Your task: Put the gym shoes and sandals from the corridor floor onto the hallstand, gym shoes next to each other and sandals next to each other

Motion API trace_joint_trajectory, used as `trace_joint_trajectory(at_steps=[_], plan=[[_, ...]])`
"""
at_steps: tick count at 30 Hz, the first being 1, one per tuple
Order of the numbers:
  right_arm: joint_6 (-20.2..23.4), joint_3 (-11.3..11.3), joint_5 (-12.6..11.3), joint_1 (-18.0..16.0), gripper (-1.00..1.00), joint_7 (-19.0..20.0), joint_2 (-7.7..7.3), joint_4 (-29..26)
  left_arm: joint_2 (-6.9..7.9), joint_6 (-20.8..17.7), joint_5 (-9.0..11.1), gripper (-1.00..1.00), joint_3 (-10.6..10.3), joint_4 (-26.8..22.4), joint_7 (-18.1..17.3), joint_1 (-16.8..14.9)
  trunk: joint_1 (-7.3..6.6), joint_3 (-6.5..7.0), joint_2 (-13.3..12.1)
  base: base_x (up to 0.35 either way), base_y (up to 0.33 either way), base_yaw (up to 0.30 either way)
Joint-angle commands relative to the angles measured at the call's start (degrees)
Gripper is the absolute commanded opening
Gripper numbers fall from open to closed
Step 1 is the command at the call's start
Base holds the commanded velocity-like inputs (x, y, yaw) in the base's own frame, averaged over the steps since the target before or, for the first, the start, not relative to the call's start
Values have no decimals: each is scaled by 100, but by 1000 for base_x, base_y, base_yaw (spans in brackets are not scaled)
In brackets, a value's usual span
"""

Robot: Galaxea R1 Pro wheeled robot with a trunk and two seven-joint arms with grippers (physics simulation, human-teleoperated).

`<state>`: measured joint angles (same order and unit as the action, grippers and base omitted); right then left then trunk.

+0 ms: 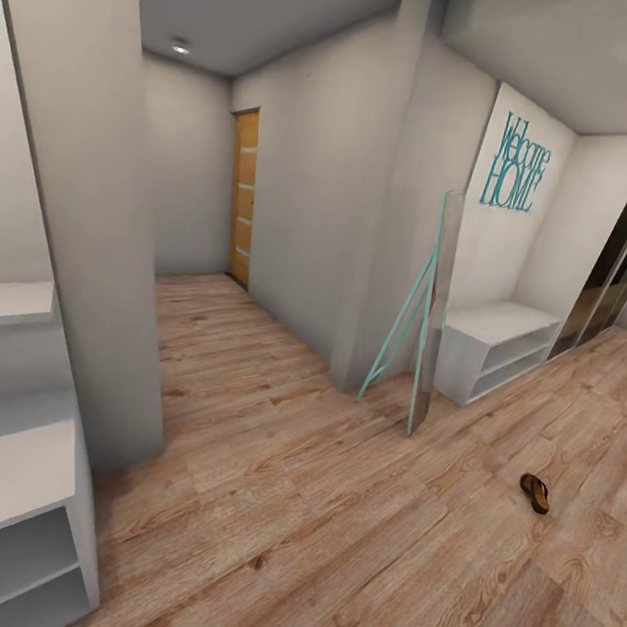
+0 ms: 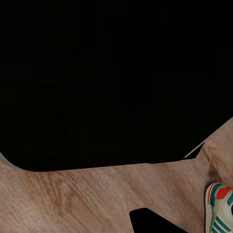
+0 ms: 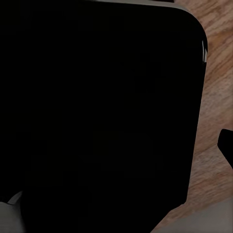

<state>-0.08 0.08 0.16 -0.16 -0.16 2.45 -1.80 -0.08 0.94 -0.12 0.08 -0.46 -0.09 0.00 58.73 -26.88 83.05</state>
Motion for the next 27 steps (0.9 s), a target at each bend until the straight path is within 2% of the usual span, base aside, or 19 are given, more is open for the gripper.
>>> trace_joint_trajectory(at_steps=[1,13,19,27], plan=[[-1,0,2,-2,100,-2,2,-2,0,10,-2,100,1,-4,-2,0,0,-5,3,0,0,0],[-31,-5,2,-2,100,-2,7,-55,0,19,0,100,-21,-18,-7,0,0,-5,3,0,0,0],[-225,-5,5,-2,100,-8,-30,-250,6,20,-4,100,-25,-212,-7,0,0,-5,3,0,0,0],[-482,-9,2,-2,100,-17,-199,-442,40,20,-12,100,-24,-470,-1,0,0,-5,3,0,0,0]])
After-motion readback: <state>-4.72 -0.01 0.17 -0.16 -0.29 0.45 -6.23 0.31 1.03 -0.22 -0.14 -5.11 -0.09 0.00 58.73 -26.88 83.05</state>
